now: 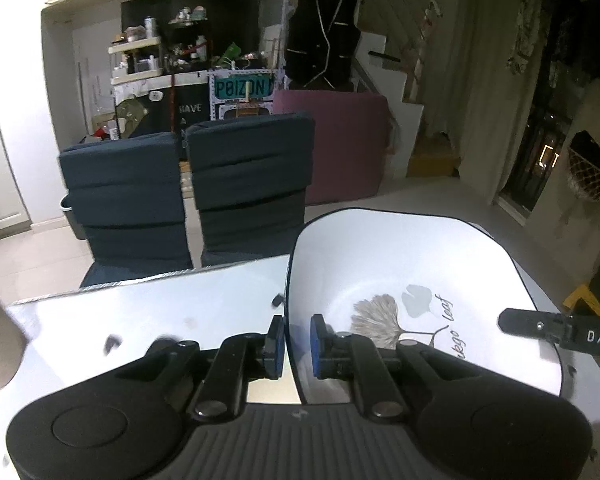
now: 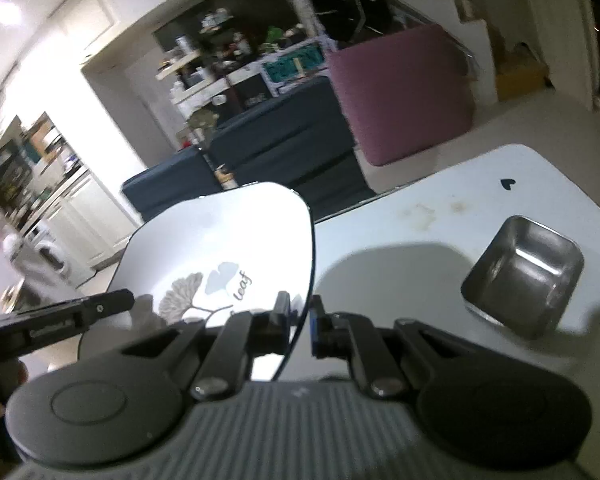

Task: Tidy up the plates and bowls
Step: 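Lift the plate with both tools and lower it beside the lemon-print bowl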

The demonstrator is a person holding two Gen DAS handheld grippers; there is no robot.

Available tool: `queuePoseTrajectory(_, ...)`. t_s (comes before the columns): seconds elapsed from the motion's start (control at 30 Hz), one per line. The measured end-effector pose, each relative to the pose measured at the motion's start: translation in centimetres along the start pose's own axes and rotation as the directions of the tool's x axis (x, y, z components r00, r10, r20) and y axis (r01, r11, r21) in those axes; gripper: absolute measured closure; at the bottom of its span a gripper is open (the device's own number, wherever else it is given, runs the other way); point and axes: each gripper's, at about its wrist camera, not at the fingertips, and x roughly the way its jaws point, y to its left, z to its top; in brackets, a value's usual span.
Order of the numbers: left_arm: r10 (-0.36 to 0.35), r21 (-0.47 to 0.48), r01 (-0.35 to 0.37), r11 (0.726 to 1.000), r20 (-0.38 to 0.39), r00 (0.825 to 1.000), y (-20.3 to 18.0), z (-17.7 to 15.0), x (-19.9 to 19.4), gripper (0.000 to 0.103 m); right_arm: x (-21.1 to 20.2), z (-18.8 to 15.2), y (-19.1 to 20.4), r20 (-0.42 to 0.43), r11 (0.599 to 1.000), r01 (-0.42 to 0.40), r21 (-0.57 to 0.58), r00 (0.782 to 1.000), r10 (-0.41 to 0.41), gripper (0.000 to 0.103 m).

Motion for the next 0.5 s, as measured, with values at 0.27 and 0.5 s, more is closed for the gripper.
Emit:
queuePoseTrajectory(0.27, 0.045, -0.032, -0.044, 0.999, 0.024, 0.999, 2.1, -6.6, -7.4, 0.090, -4.6, -5.5, 2.7, -0.026, 0.994, -0.072, -0.078, 0.997, 0.070, 0.092)
queuePoseTrajectory(0.5, 0.065, -0.122, -0.064, 0.991, 0.011, 0.998, 4.5, -14.0, -10.5, 0.089, -5.8, -10.0, 4.9, -0.079, 0.983, -0.097, -0.155, 0.993, 0.085, 0.092)
